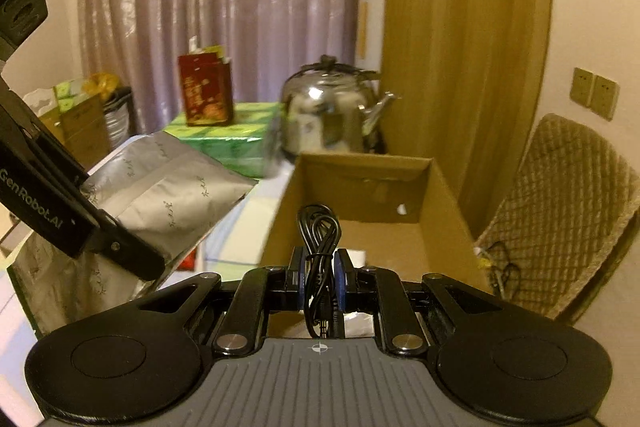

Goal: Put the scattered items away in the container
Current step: 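Lower the foil bag into the box and open the left tool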

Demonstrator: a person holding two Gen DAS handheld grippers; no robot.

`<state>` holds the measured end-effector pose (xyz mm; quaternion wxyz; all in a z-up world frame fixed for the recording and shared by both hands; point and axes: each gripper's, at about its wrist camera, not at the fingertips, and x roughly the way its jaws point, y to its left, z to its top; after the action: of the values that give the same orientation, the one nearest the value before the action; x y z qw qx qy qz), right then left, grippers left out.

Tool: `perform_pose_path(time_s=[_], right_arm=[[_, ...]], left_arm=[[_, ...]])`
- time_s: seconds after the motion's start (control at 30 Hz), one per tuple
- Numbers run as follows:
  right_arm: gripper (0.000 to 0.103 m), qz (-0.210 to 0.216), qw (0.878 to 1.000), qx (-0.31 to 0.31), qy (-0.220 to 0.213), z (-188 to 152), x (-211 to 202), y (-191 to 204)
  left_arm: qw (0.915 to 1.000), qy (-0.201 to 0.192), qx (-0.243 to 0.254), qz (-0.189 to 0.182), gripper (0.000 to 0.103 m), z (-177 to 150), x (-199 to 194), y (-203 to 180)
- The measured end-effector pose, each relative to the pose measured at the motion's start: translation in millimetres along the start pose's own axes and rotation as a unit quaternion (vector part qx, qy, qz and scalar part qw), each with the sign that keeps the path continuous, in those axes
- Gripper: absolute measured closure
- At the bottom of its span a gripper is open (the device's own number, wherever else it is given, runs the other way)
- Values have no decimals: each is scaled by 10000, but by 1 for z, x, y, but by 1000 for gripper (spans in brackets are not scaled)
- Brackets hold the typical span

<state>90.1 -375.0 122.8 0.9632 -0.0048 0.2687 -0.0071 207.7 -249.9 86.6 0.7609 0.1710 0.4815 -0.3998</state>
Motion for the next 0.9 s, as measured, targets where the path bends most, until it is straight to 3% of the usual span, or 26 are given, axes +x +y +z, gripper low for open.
perform_pose_path(time_s=[0.37,0.9], right_arm=[[92,-242,9993,282,-13,8,15,-50],[92,-271,9976,627,105,15,45,-85]], left_arm=[[9980,-166,-588,-167,67,52,28,-14],[9897,-359,-1381,-109,67,86,67,-22]])
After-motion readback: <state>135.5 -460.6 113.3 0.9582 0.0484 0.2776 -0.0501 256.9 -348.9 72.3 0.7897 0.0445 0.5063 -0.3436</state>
